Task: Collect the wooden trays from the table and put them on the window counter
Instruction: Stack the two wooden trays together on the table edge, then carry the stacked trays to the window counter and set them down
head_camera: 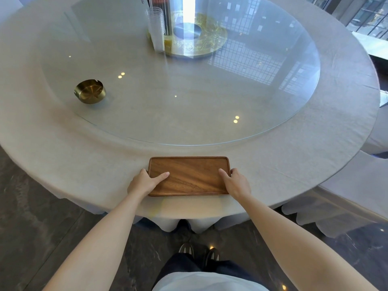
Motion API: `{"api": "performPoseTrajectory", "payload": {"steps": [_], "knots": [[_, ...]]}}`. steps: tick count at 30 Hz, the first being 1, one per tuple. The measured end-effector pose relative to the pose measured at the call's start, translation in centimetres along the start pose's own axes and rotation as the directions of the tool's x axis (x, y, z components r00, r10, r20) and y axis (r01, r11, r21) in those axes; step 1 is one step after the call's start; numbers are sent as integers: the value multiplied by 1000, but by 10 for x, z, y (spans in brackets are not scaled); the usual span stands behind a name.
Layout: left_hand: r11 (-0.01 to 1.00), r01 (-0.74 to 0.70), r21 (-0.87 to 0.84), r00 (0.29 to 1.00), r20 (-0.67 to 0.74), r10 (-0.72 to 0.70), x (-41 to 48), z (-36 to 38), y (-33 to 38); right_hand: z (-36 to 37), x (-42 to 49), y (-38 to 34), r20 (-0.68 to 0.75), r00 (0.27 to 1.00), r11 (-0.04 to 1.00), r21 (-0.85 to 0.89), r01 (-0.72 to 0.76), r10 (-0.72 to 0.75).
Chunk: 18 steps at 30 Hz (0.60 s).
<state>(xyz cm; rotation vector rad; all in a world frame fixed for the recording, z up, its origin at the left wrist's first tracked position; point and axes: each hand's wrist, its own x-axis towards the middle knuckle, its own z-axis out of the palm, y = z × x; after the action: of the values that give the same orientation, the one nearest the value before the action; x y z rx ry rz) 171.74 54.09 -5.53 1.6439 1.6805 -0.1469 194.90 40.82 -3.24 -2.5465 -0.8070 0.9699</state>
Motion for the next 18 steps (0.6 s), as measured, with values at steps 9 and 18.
{"api": "performPoseTrajectory", "payload": {"steps": [9,18], "knots": [[1000,-14,-2,1000,-11,14,5,0,8,1,10,-1,97,992,977,191,-92,75],[981,-191,-31,981,43,192,-6,10,93,-46,-12,36,-49,983,913,382,-143,174]]}}
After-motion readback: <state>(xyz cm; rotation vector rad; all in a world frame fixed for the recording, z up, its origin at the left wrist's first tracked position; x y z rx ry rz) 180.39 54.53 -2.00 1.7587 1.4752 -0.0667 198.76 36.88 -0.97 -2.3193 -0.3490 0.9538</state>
